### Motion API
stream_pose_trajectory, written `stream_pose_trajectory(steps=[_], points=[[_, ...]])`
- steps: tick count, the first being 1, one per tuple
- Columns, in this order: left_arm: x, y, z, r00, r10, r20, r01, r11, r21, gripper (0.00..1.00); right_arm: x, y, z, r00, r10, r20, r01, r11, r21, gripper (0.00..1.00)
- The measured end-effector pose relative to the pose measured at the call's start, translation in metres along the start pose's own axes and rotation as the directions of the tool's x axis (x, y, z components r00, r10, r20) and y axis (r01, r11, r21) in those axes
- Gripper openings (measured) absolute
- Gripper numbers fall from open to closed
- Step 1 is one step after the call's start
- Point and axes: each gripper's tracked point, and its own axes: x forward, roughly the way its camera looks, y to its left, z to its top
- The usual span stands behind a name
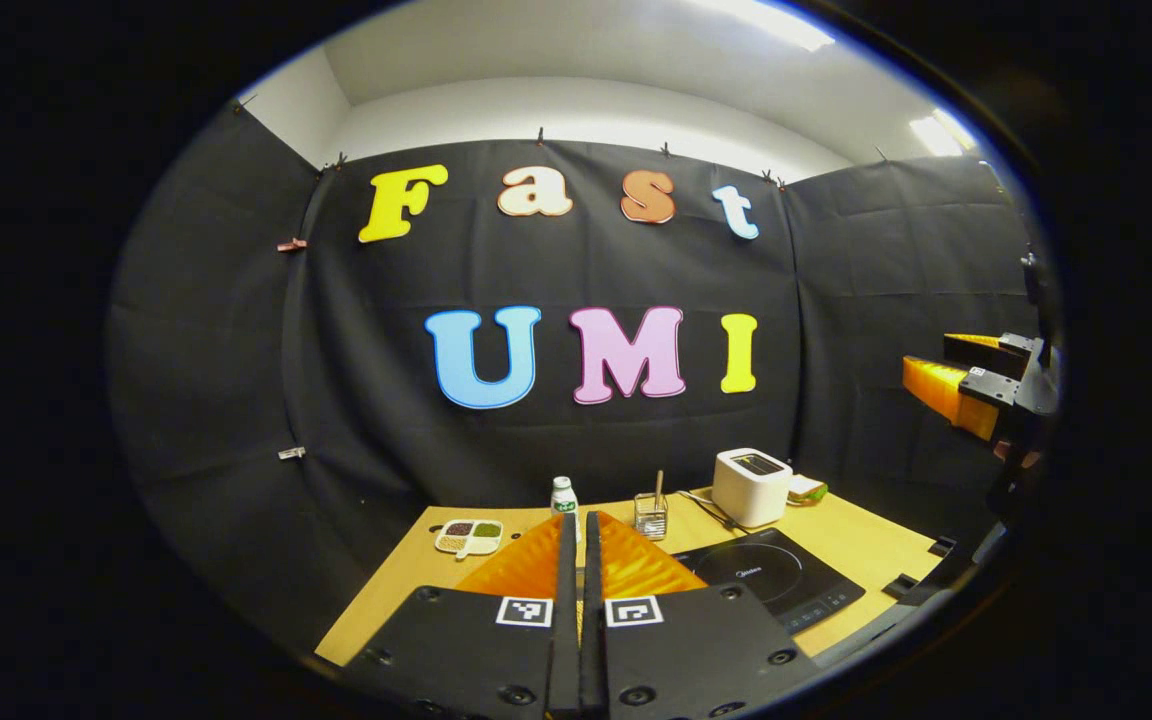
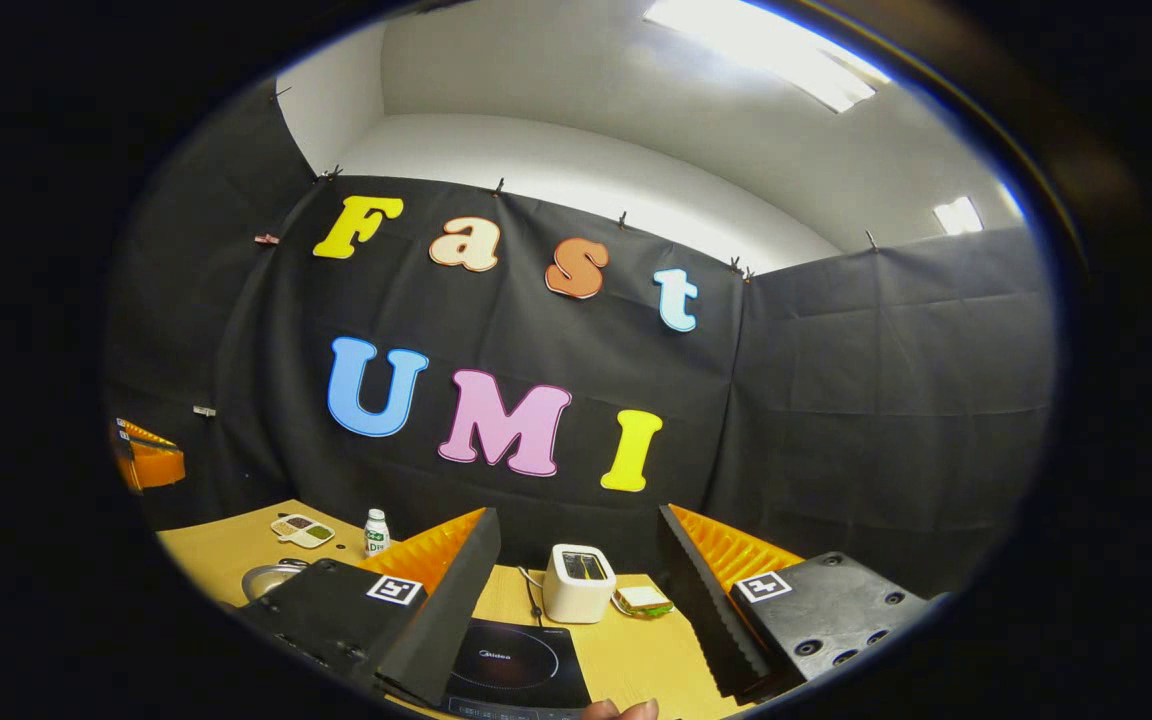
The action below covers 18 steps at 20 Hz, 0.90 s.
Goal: First push the handle of the pot to place it horizontally, then grasp the pot with both hands and set it on the induction cooktop.
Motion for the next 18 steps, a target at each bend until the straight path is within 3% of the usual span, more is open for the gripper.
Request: stream_pose_trajectory(steps=[7, 11, 14, 18], points=[[0.012, -0.002, -0.045, 0.984, -0.055, -0.170, 0.046, 0.997, -0.057, 0.05, 0.005, -0.012, -0.006, 1.000, -0.029, -0.007, 0.029, 1.000, -0.005, 0.97], [0.026, -0.017, -0.088, 0.934, -0.128, -0.332, 0.116, 0.992, -0.057, 0.05, 0.007, -0.027, -0.013, 0.999, -0.053, -0.012, 0.053, 0.999, -0.008, 0.98], [0.029, -0.044, -0.136, 0.837, -0.226, -0.498, 0.208, 0.974, -0.092, 0.05, 0.009, -0.040, -0.020, 0.997, -0.074, -0.019, 0.074, 0.997, 0.000, 0.98], [0.023, -0.066, -0.191, 0.663, -0.285, -0.693, 0.272, 0.953, -0.132, 0.05, 0.019, -0.055, -0.029, 0.996, -0.083, -0.032, 0.083, 0.997, 0.003, 0.98]])
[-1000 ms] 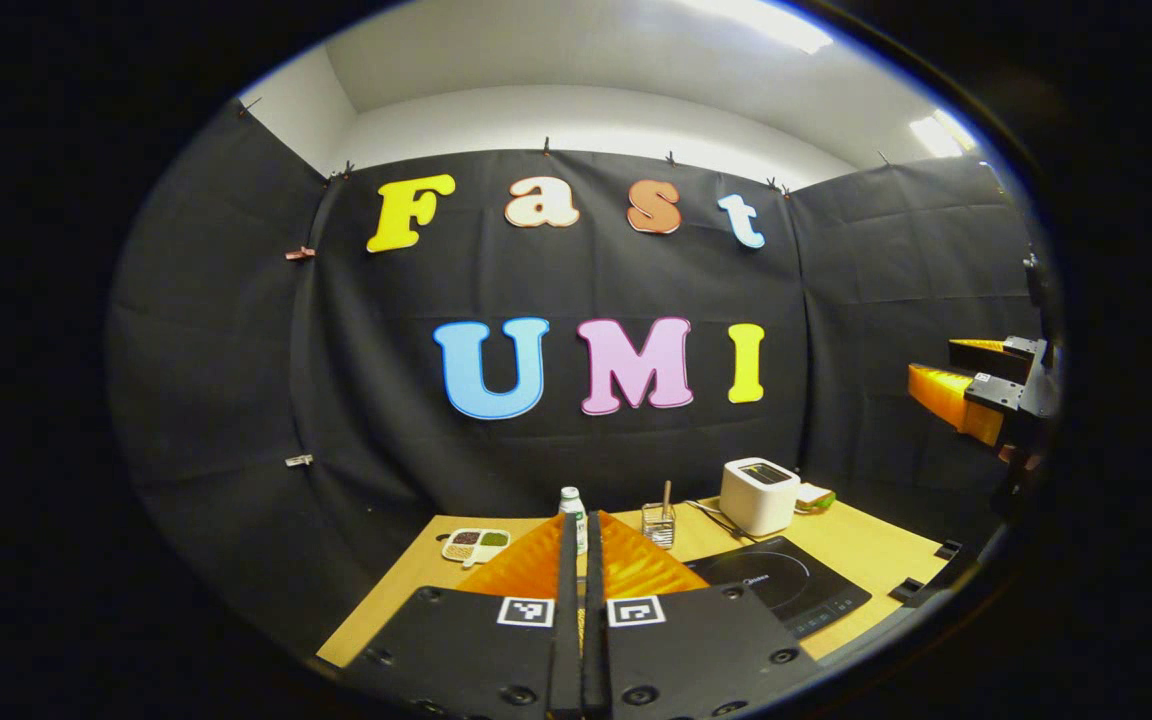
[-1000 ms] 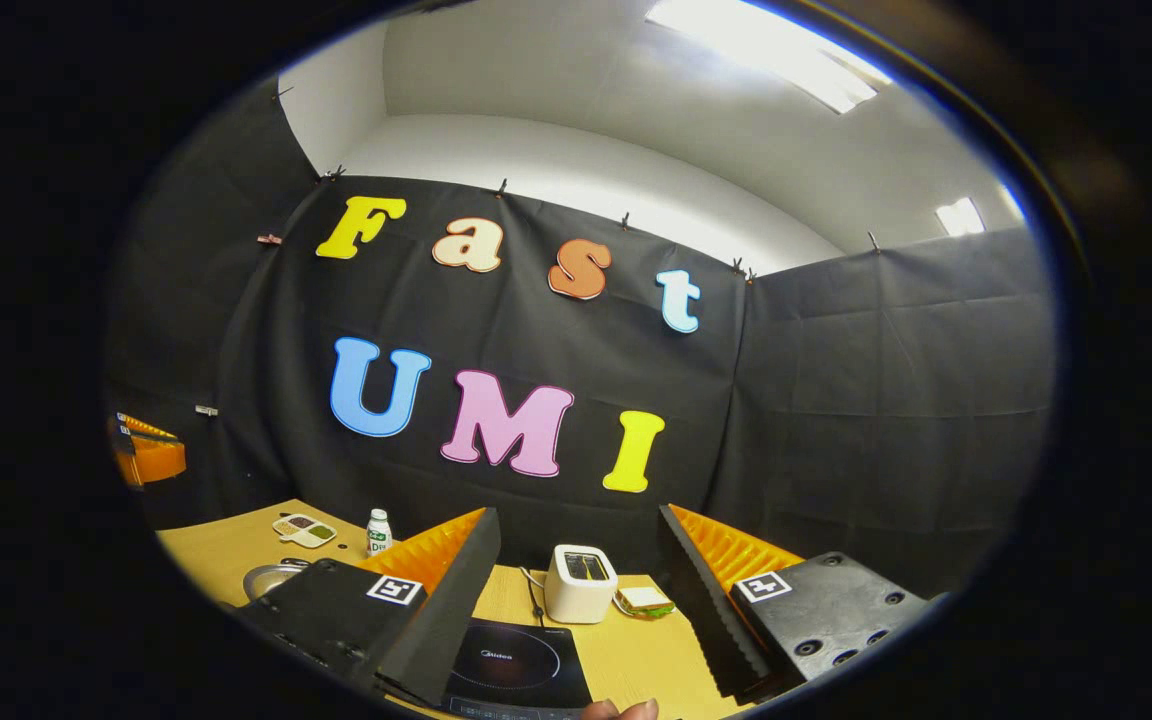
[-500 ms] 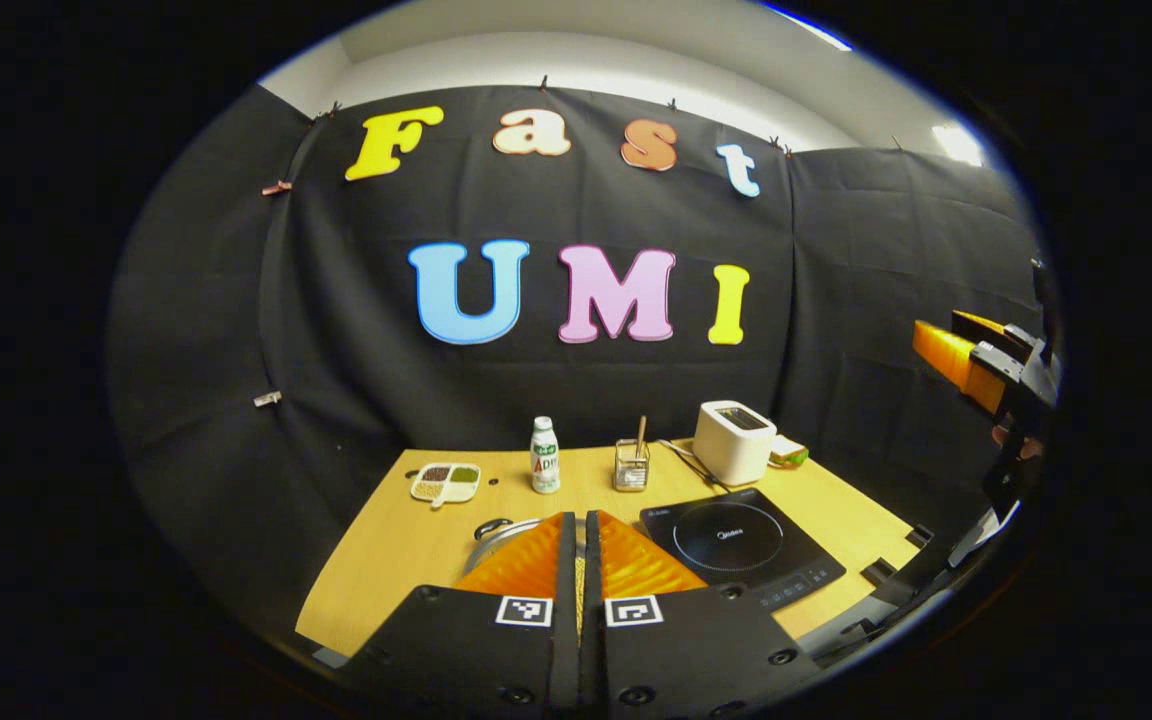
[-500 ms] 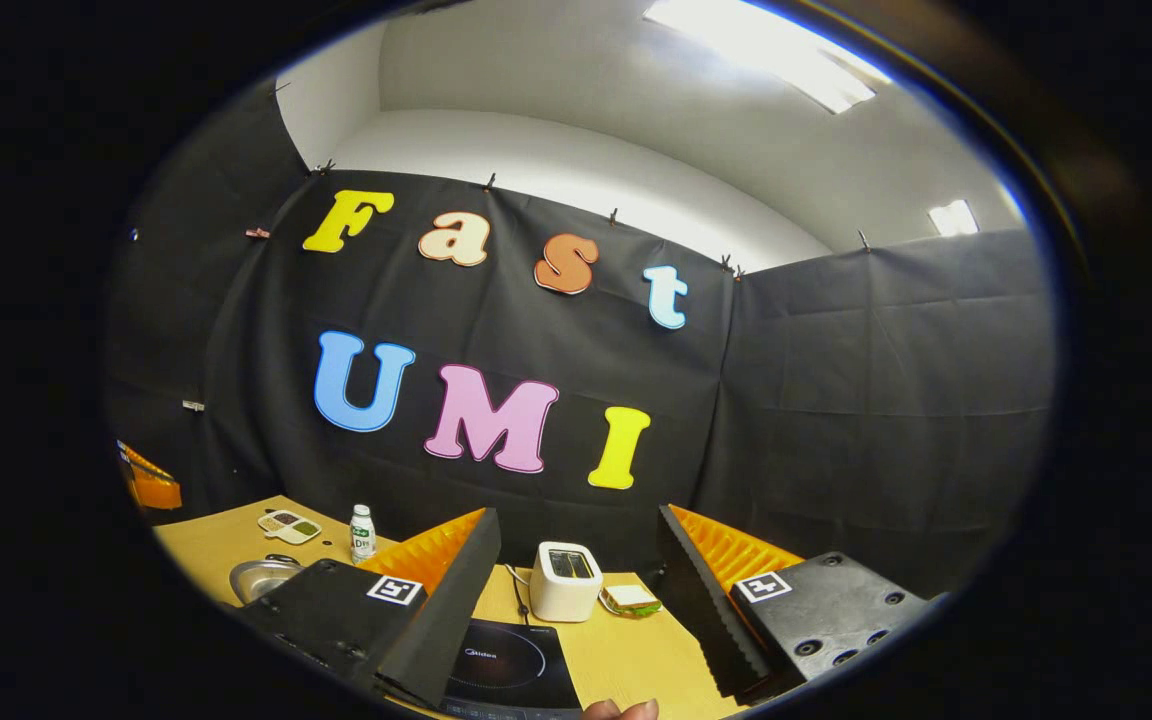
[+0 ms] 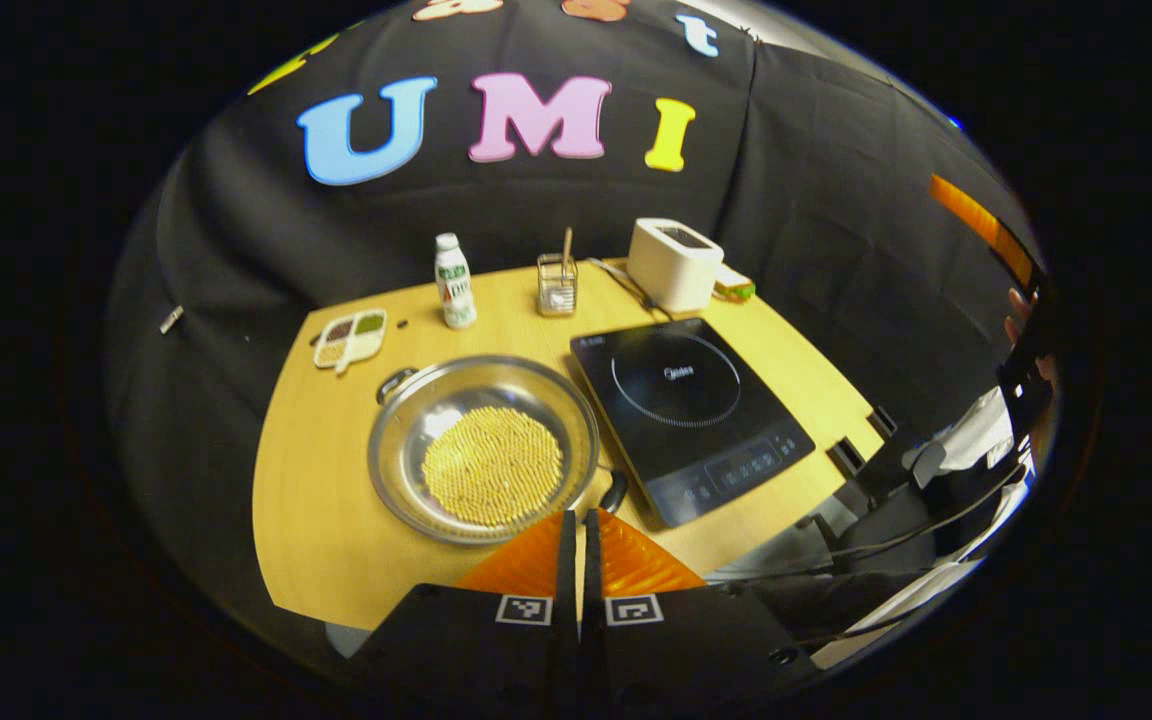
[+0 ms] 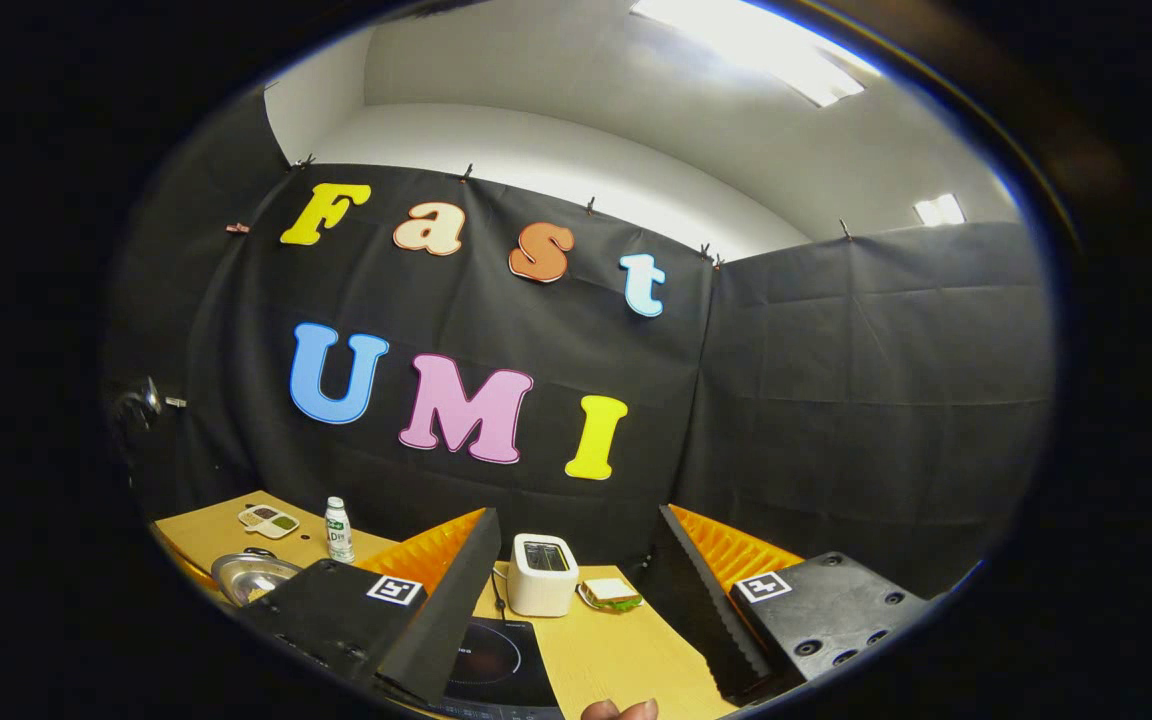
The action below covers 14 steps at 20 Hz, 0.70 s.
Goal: First push the handle of the pot to place it horizontally, then grasp the pot with both hands and set it on the induction cooktop.
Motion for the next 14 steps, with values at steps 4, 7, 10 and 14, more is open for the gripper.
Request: stream_pose_trajectory(steps=[4, 7, 10, 14], points=[[0.023, -0.001, -0.033, 0.981, -0.029, -0.189, 0.028, 1.000, -0.006, 0.05, 0.014, -0.016, -0.007, 1.000, -0.017, -0.011, 0.017, 1.000, 0.018, 0.98], [0.041, -0.005, -0.062, 0.937, -0.068, -0.342, 0.065, 0.998, -0.020, 0.05, 0.018, -0.026, -0.017, 0.999, -0.025, -0.025, 0.025, 1.000, 0.013, 0.98], [0.062, -0.007, -0.081, 0.889, -0.106, -0.446, 0.093, 0.994, -0.051, 0.05, 0.023, -0.036, -0.024, 0.999, -0.032, -0.036, 0.033, 0.999, 0.021, 0.98], [0.088, -0.006, -0.087, 0.853, -0.085, -0.516, 0.076, 0.996, -0.038, 0.05, 0.027, -0.048, -0.025, 0.998, -0.050, -0.029, 0.051, 0.998, 0.025, 0.98]])
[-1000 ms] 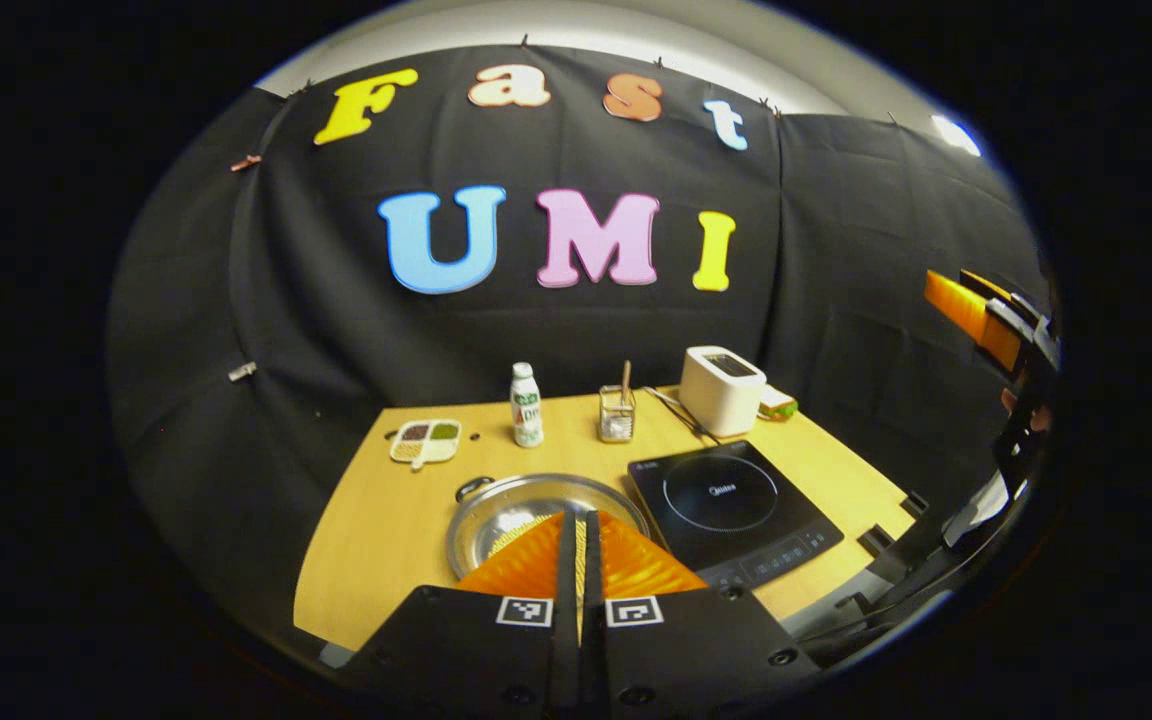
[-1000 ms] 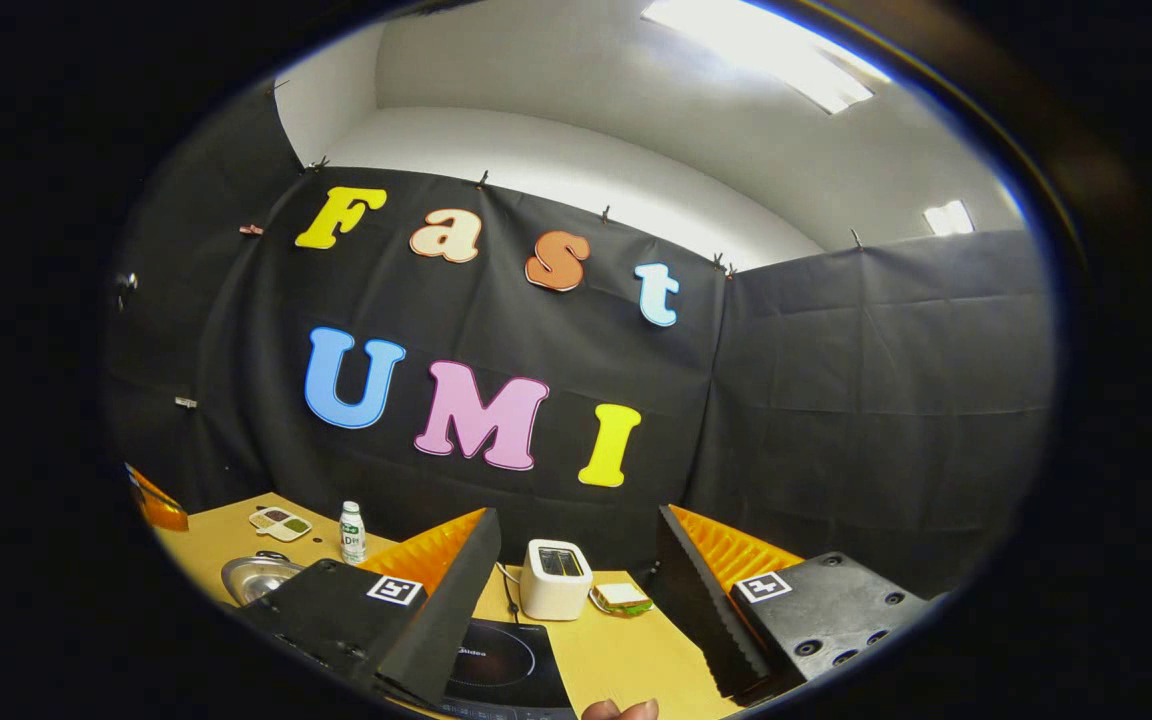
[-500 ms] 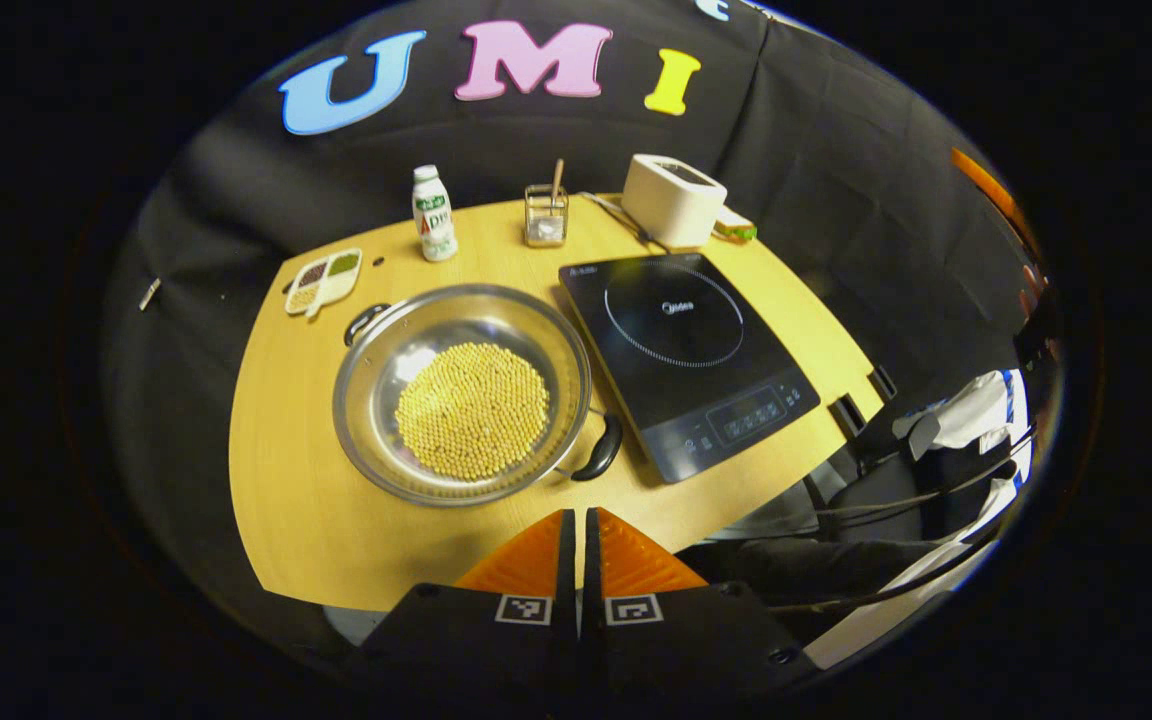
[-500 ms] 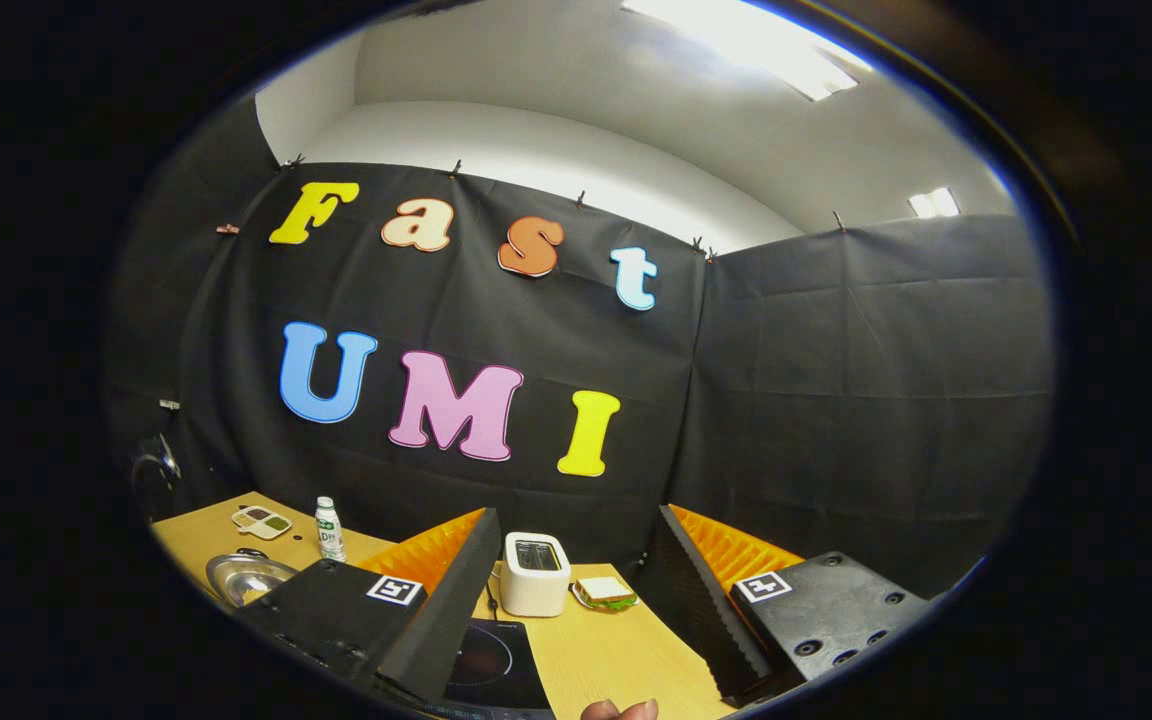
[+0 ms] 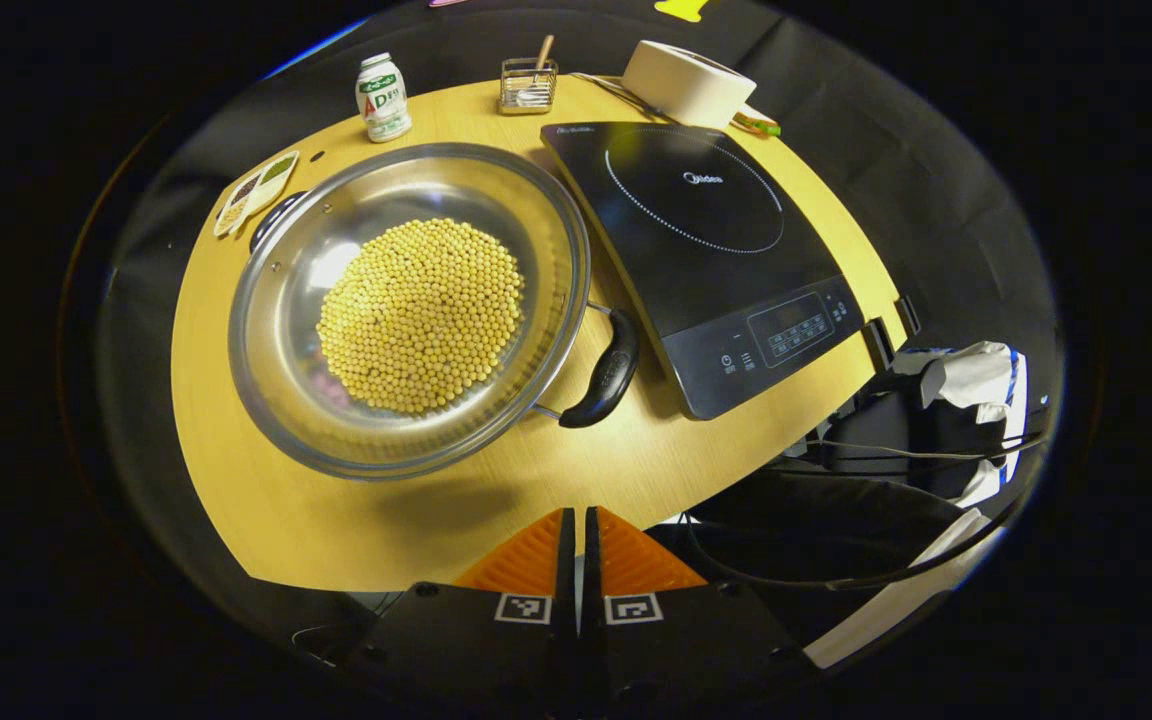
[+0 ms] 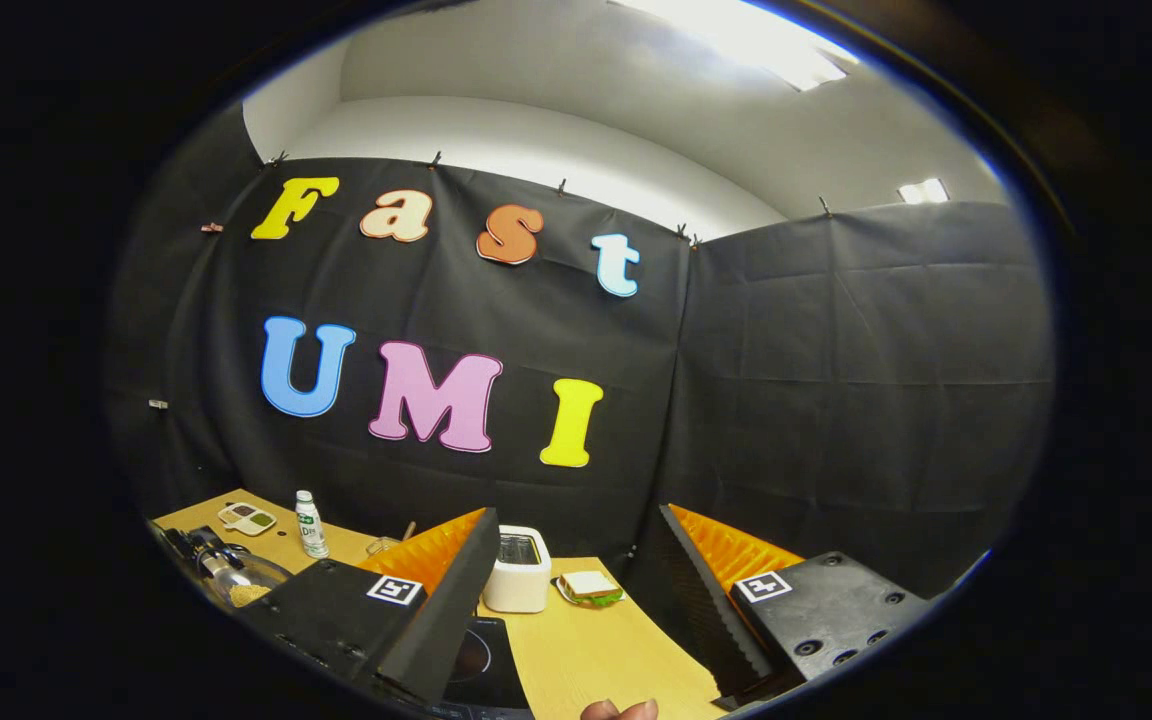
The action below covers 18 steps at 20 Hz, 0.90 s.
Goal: First push the handle of the pot to place it horizontally, then grasp the pot with both hands and set it on the induction cooktop.
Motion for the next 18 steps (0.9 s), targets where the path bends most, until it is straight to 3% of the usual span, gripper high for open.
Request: stream_pose_trajectory(steps=[8, 18], points=[[0.030, 0.010, 0.032, 0.997, 0.075, -0.007, -0.075, 0.997, -0.012, 0.05, -0.003, -0.010, -0.014, 0.999, -0.009, -0.033, 0.009, 1.000, 0.002, 0.98], [0.036, 0.006, 0.061, 0.995, 0.098, 0.029, -0.098, 0.995, -0.017, 0.05, 0.007, -0.013, -0.022, 0.999, -0.013, -0.045, 0.013, 1.000, -0.007, 0.98]])
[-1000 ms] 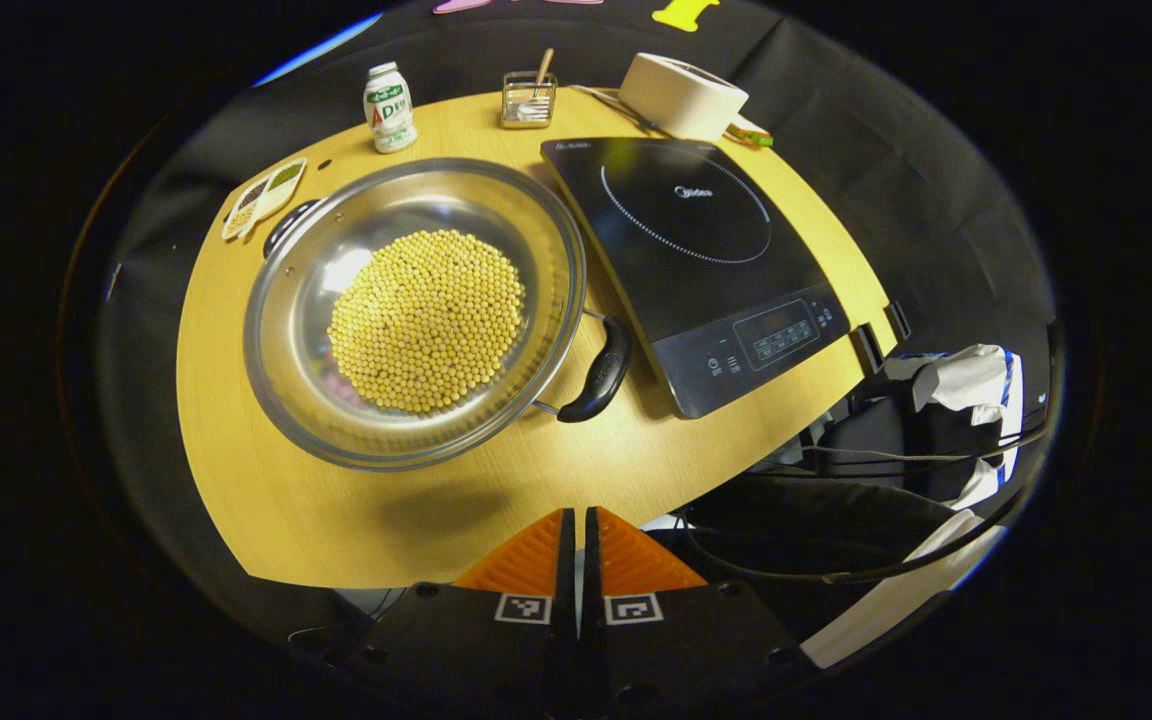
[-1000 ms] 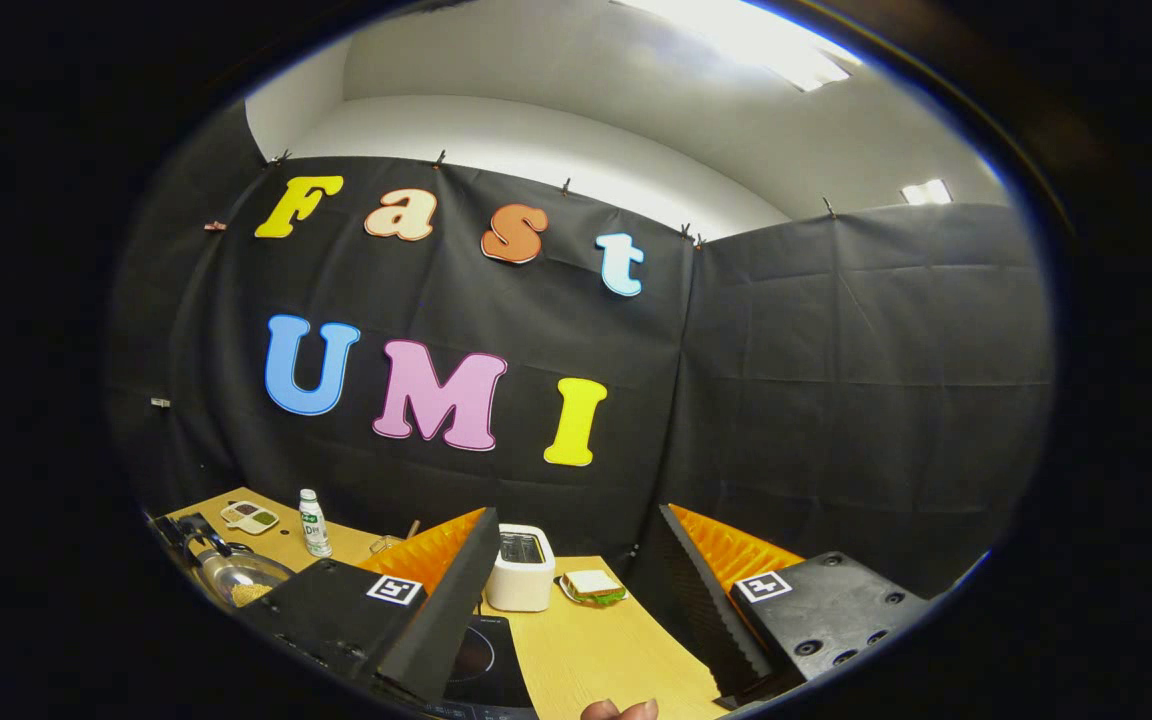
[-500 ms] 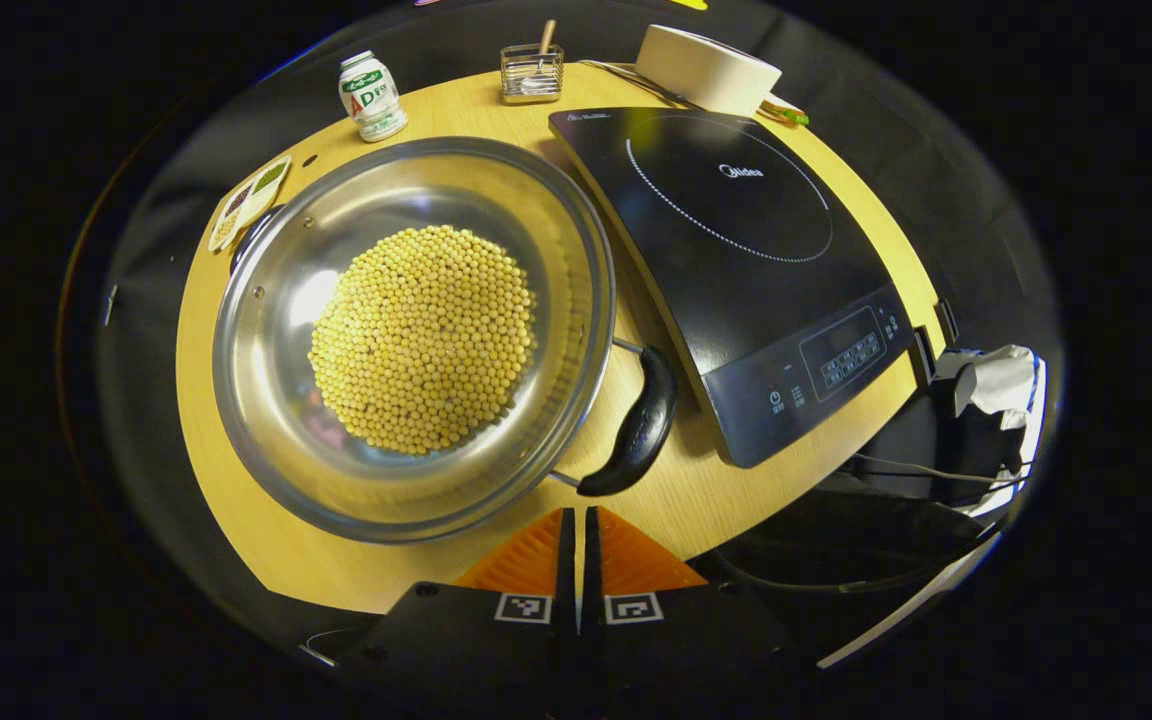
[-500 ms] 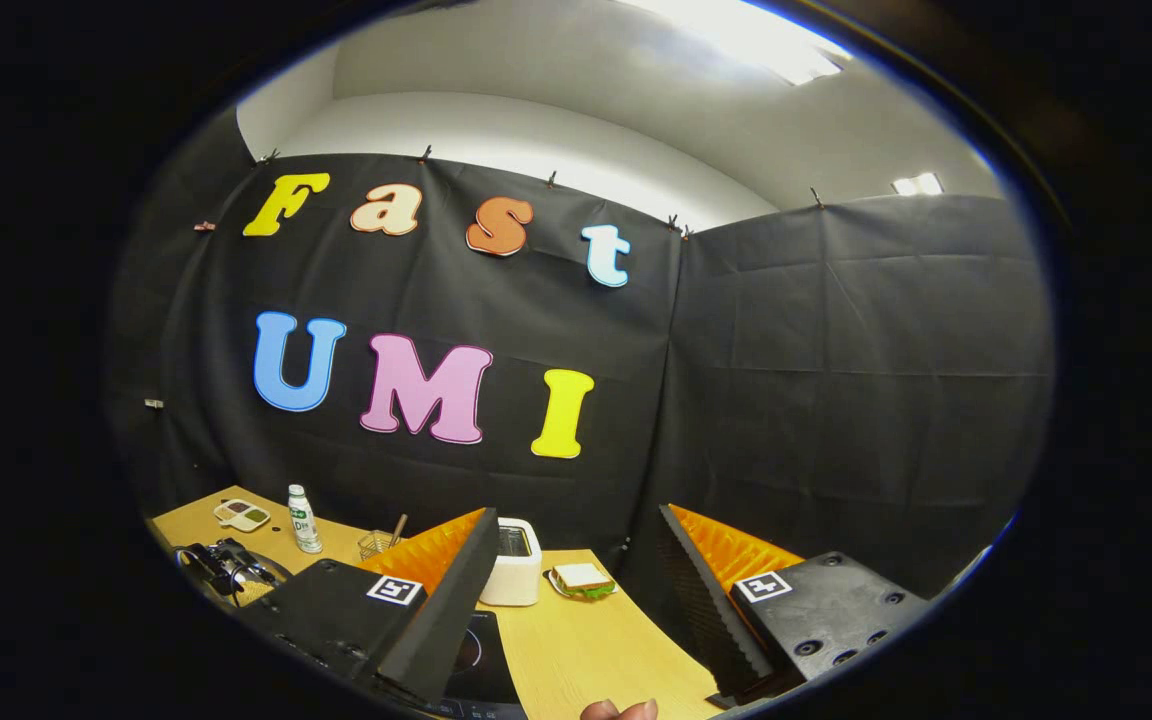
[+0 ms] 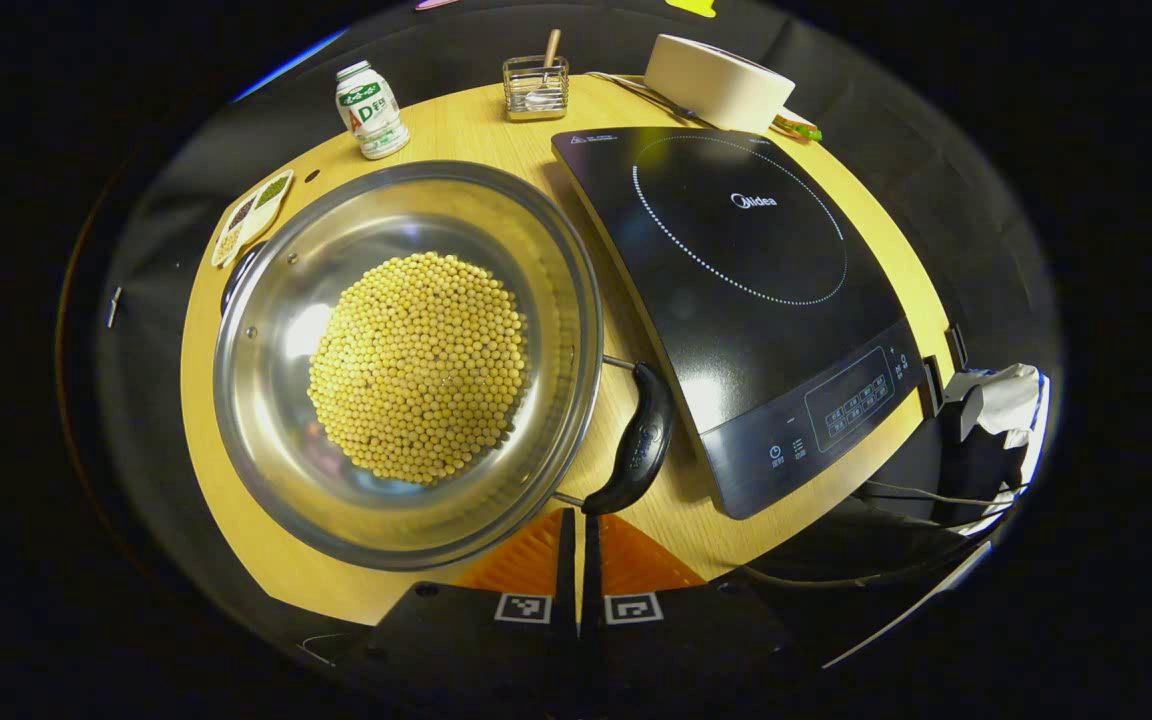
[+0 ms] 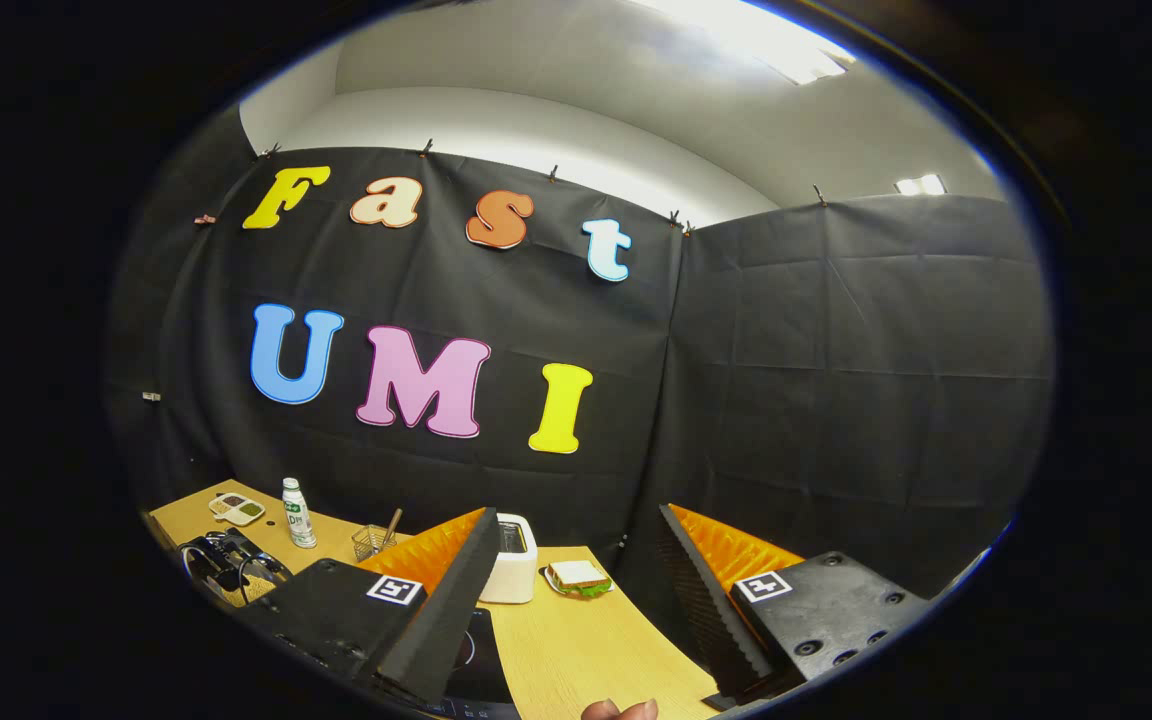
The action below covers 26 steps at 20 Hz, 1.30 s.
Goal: First push the handle of the pot to place it horizontally, then grasp the pot with both hands and set it on the induction cooktop.
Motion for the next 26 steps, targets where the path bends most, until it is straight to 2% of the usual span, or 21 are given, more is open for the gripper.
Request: stream_pose_trajectory(steps=[15, 26], points=[[0.014, -0.006, 0.069, 0.999, 0.034, 0.041, -0.034, 0.999, -0.013, 0.05, 0.022, -0.007, -0.016, 0.999, -0.023, -0.025, 0.023, 1.000, -0.012, 0.97], [0.027, -0.002, 0.116, 0.997, 0.057, 0.060, -0.055, 0.998, -0.039, 0.05, 0.036, -0.002, -0.032, 0.998, -0.011, -0.055, 0.010, 1.000, -0.017, 0.98]])
